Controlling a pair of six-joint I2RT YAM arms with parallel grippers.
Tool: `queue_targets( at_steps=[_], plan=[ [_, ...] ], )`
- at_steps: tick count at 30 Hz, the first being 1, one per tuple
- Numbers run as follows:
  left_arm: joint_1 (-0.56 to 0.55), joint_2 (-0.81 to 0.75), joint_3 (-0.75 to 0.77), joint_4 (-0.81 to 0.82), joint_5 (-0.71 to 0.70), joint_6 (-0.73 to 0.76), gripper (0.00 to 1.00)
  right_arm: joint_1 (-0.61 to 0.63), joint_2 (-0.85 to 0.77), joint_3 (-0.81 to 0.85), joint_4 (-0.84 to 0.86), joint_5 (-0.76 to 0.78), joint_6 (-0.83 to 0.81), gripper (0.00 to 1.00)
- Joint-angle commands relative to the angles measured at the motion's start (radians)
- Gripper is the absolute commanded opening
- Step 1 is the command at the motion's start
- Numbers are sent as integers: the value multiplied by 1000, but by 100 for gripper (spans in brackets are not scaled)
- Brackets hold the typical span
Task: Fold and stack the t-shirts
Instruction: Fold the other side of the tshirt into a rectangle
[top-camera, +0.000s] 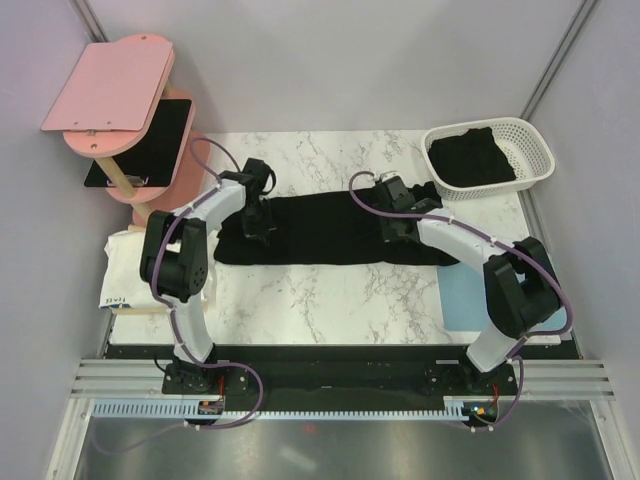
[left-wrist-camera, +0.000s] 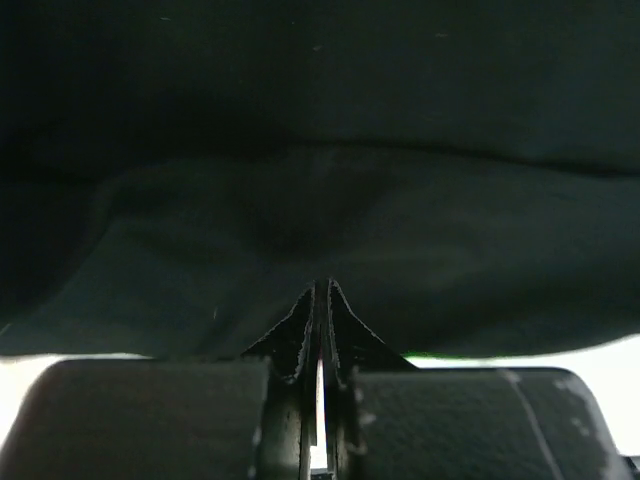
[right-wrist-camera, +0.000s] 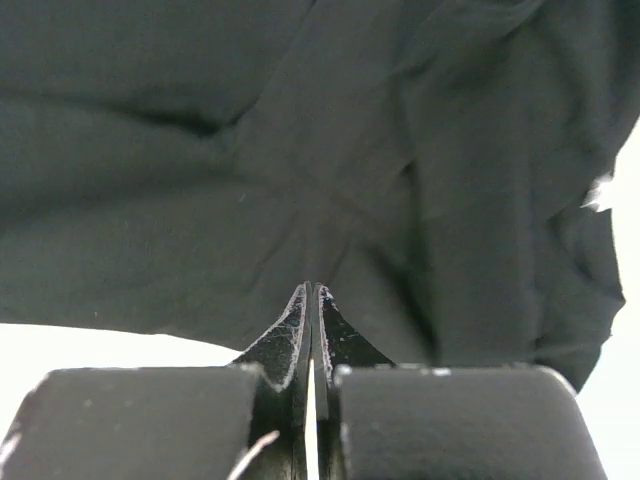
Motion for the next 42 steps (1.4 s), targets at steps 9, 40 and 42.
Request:
queue_targets(
  at_steps=[9, 40, 42],
  plan=[
    [-1, 134, 66, 19, -57, -34, 2, 7, 161, 39, -144, 388, 124, 0],
    [57, 240, 63, -27, -154, -41, 2, -325, 440, 246, -191, 529, 101, 0],
    [57, 238, 64, -29, -157, -41, 2, -325, 393, 231, -181, 525, 103, 0]
  ],
)
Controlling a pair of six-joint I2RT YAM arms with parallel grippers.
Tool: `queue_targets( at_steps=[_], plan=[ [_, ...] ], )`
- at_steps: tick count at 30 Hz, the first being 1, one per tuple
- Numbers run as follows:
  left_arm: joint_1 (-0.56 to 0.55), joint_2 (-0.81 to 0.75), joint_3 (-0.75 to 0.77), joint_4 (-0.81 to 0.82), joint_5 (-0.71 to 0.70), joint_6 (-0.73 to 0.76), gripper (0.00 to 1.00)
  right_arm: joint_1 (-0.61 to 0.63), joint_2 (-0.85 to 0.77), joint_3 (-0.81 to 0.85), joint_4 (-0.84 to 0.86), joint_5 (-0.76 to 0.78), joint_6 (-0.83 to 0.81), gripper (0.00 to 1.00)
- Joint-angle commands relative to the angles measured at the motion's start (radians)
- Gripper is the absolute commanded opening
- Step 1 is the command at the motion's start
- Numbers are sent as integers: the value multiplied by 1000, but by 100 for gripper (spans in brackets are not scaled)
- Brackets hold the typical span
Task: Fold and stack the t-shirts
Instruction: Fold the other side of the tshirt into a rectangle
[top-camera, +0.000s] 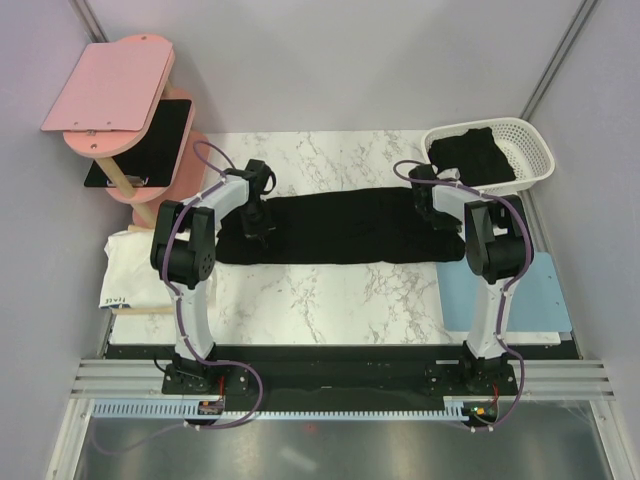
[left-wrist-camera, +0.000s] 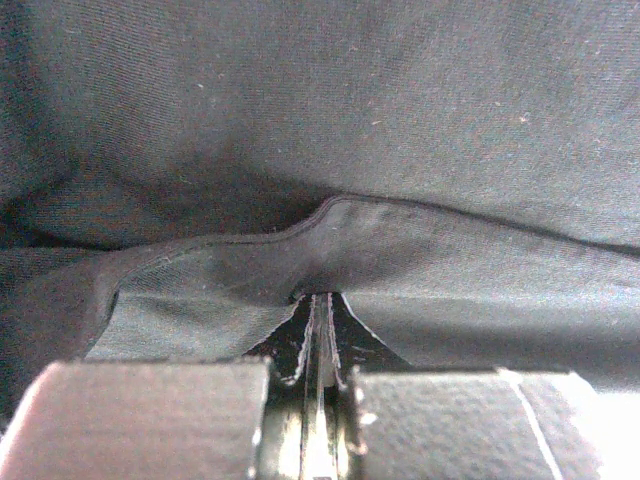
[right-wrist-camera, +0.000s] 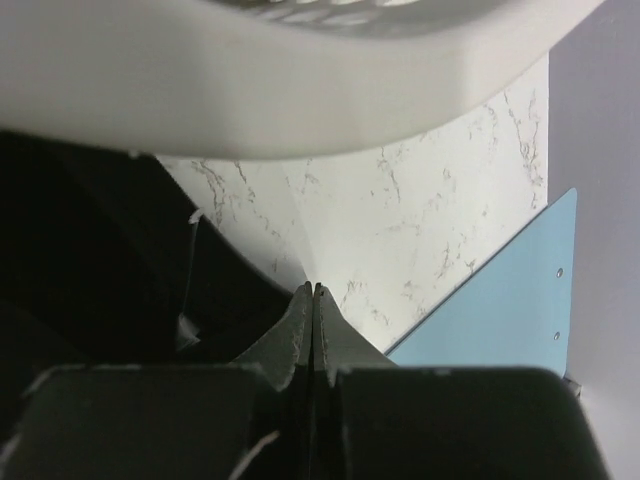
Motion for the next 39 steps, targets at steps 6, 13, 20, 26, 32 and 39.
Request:
queue_targets(
  at_steps=[6, 13, 20, 26, 32, 39],
  plan=[
    [31, 67, -29, 19, -136, -5, 2, 14, -236, -47, 36, -19, -9, 0],
    [18, -44, -43, 28, -146, 2, 2, 97, -391, -87, 73, -173, -38, 0],
    [2, -235, -37, 74, -193, 39, 9, 102, -421, -237, 183, -493, 42, 0],
    [18, -263, -17, 41, -288, 44, 15, 107, -400, -321, 222, -542, 74, 0],
    [47, -179, -23, 9, -350, 2, 2, 105, -408, -328, 232, -564, 74, 0],
    [140, -82, -13, -10, -348, -19, 2, 107, -401, -340, 237, -564, 71, 0]
  ],
)
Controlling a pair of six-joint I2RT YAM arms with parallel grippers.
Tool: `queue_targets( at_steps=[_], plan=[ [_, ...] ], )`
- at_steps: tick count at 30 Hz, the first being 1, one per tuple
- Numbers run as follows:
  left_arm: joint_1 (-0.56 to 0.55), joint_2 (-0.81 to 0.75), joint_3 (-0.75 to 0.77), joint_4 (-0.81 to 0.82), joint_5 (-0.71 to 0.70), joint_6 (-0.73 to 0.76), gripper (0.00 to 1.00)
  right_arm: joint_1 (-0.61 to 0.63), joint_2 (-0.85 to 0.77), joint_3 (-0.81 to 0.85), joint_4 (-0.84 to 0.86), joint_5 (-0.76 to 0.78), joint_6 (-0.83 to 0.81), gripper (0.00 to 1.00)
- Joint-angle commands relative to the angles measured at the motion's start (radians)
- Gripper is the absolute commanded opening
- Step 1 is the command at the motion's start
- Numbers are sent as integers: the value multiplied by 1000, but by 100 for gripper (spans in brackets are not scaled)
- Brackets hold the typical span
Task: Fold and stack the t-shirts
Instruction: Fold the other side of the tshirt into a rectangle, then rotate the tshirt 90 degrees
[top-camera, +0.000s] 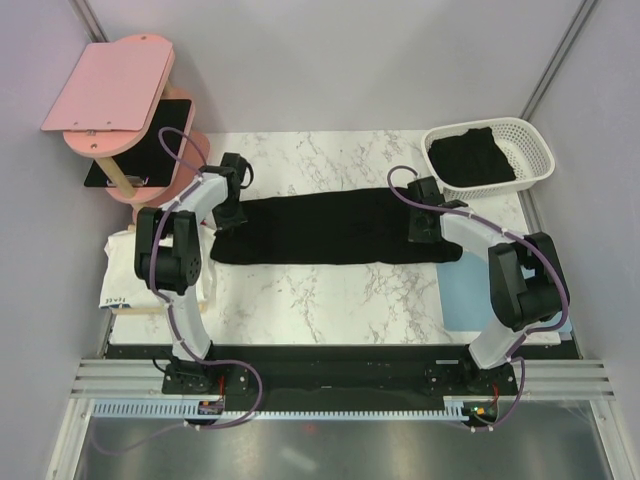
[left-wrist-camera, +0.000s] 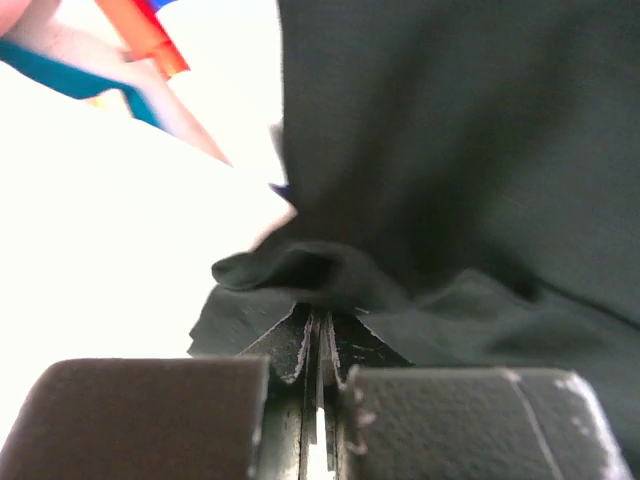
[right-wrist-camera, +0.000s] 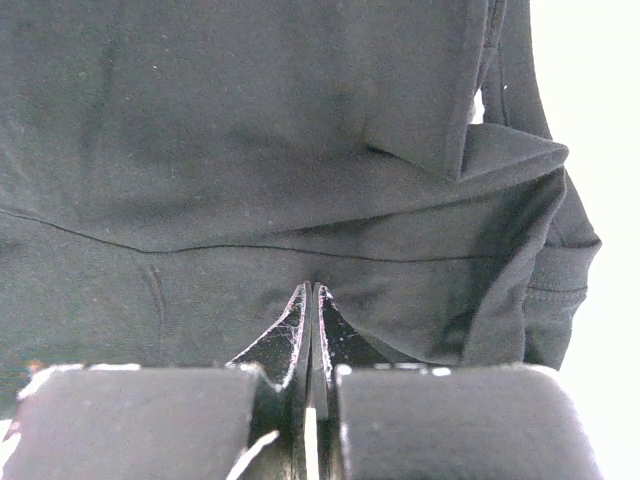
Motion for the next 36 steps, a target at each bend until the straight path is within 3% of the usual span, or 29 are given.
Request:
queue_targets(
  at_steps=[1, 14, 20, 25, 30, 36],
  plan=[
    [56, 43, 24, -34, -42, -35, 2, 0, -2, -9, 33, -2, 16, 0],
    [50, 120, 25, -105, -42, -41, 2, -1, 34, -20, 27, 50, 37, 0],
    [-15, -87, 18, -49, -56, -17, 2, 0, 77, 6, 41, 76, 37, 0],
    [-33, -184, -7, 136, 36, 69, 2, 0, 131, 37, 64, 72, 40, 0],
    [-33, 30, 155, 89, 63, 110, 2, 0, 168, 60, 67, 55, 36, 0],
    [-33, 287, 407, -98, 27, 101, 2, -1, 208, 100, 66, 30, 8, 0]
  ],
)
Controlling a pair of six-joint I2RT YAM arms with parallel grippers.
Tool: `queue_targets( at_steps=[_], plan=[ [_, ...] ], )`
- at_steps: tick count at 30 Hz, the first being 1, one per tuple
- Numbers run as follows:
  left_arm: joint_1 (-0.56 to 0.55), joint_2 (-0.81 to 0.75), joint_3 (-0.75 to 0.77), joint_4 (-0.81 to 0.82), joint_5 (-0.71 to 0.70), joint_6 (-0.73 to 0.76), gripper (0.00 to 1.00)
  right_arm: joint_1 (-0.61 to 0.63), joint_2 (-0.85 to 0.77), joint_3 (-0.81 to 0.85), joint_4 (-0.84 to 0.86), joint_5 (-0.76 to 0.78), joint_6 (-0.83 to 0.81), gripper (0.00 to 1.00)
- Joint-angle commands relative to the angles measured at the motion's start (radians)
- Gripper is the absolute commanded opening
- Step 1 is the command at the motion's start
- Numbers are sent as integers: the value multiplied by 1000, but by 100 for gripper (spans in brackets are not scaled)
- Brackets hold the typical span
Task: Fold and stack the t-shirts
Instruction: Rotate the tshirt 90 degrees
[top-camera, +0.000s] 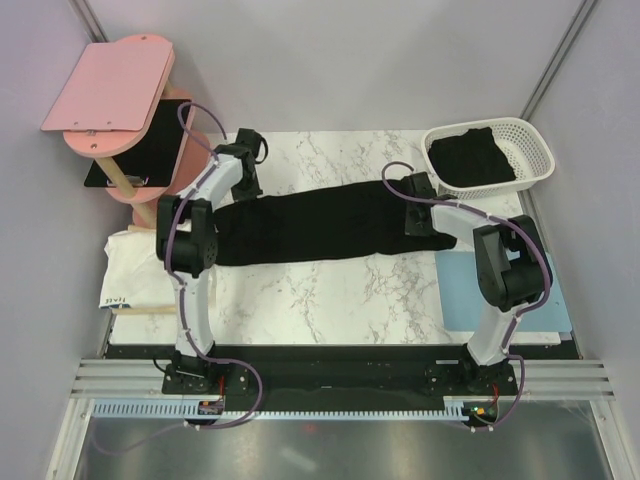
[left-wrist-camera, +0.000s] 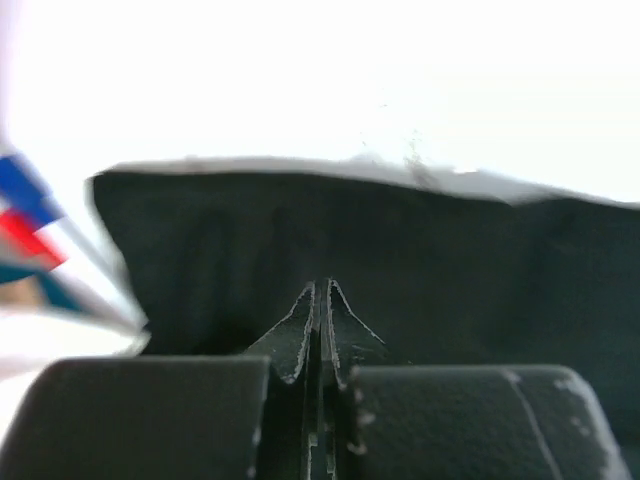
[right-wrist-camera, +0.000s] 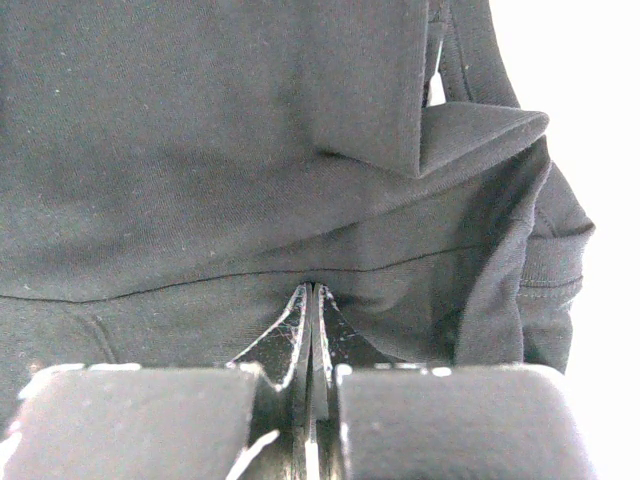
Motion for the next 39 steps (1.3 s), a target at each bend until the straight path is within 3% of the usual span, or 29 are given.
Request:
queue_targets(
  at_steps=[1, 9, 12, 23, 29, 33, 39],
  plan=[
    [3, 153, 114, -156, -22, 33, 2, 0, 78, 37, 1, -43, -18, 0],
    [7, 209, 122, -289, -65, 0, 2, 0, 147, 135, -34, -29, -68, 0],
    [7, 178, 50, -302, -63, -3, 2, 0, 216, 205, -54, -6, -91, 0],
    [-46, -46, -190, -322, -11, 22, 2, 0, 475, 659, -169, -46, -176, 0],
    [-154, -145, -299, -326, 33, 16, 2, 0, 592, 893, -201, -150, -232, 0],
    [-282, -178, -366, -319, 105, -16, 2, 3, 688, 1056, -210, -195, -248, 0],
    [-395, -225, -386, -317, 116, -62, 2, 19, 797, 1247, -195, -225, -289, 0]
  ],
)
